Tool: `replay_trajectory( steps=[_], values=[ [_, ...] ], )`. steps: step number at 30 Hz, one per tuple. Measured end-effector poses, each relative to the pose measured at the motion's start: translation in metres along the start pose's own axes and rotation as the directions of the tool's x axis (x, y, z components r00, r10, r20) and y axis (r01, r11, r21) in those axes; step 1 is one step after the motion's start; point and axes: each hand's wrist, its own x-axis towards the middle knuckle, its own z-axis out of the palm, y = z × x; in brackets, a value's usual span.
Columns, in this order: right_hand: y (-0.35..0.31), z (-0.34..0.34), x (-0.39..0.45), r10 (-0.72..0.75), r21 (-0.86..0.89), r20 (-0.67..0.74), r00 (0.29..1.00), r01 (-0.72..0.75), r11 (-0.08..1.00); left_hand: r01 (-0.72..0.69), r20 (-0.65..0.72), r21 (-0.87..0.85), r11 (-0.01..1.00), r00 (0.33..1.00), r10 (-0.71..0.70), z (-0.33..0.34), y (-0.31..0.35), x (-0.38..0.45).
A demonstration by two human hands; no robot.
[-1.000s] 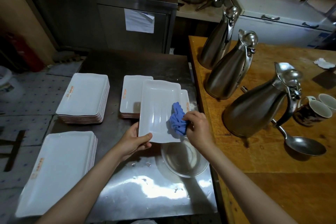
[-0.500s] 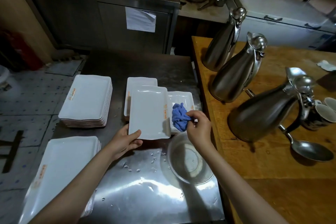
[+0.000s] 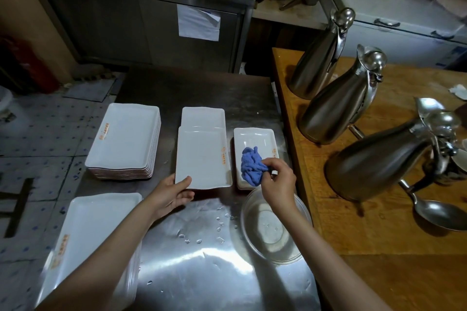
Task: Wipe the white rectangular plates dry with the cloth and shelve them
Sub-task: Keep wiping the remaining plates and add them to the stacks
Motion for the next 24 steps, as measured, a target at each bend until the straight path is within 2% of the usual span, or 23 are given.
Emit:
replay_trajectory(
  steps=[7,10,14,20,24],
  values=[
    [0.0,0.004,0.001,0.0,-0.012,0.003,1.0,0.0,1.0,0.024,-0.031,-0.068,0.997,0.999,-0.027,0.002,0.003,0.011],
    [0.001,0.005,0.002,0.009,-0.02,0.015,1.0,-0.008,1.0,-0.009,-0.066,-0.08,0.997,0.998,0.004,0.004,0.001,0.014],
    [0.004,0.006,0.003,0.026,-0.012,0.018,0.999,-0.026,1.0,-0.062,-0.156,-0.018,0.998,0.986,0.058,0.009,0.0,0.019],
    [0.01,0.007,0.004,0.044,-0.016,0.037,0.998,-0.043,0.999,-0.065,-0.223,0.109,0.992,0.971,0.088,0.009,-0.003,0.035],
    [0.015,0.007,0.007,0.059,-0.022,0.036,0.998,-0.058,0.998,-0.072,-0.291,0.121,0.99,0.951,0.105,0.012,-0.002,0.044]
  ],
)
